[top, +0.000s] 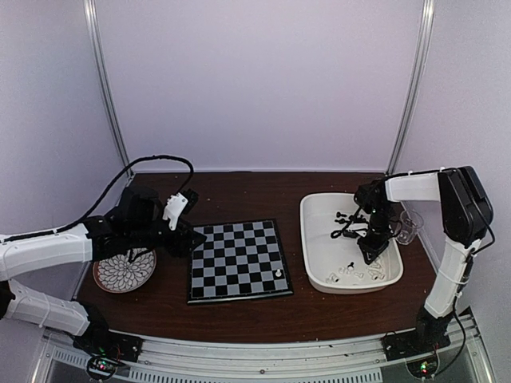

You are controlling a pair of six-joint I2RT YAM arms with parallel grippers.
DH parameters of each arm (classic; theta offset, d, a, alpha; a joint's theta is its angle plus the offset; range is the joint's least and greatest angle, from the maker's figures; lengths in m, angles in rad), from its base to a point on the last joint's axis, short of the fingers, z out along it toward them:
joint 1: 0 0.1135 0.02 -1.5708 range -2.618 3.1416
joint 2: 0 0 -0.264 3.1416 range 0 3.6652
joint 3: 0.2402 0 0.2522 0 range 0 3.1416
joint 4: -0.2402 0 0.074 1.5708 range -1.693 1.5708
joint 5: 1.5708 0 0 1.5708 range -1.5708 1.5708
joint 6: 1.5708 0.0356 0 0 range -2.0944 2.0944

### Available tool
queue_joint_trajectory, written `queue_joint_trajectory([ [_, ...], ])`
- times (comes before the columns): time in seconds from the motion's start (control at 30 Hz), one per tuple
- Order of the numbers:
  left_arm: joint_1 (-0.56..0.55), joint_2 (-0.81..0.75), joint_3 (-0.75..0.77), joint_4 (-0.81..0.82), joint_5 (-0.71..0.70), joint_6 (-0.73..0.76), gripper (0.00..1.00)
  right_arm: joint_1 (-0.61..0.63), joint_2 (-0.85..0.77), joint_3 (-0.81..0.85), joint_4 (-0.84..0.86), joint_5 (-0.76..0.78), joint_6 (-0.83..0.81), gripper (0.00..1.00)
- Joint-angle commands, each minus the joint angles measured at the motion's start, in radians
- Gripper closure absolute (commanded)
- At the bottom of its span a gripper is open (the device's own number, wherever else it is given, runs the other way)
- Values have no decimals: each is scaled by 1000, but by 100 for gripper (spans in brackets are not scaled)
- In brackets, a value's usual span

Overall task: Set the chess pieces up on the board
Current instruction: Pick up the pawn from the storage box.

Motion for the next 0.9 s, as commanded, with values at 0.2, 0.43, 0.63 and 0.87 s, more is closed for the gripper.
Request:
queue_joint_trajectory([
  [0.2,-47,51,133,92,106,-146,42,7,-112,9,-25,-133,-52,89],
  [0.43,-154,195,275,167,161,-313,46,70,-323,59,-51,-338,-147,92],
  [0.63,-192,391,458,159,281,-569,53,231,-446,80,-31,-429,-202,90],
  [0.87,-218,577,604,211,454,-761,57,396,-480,112,-1,-413,-244,90],
])
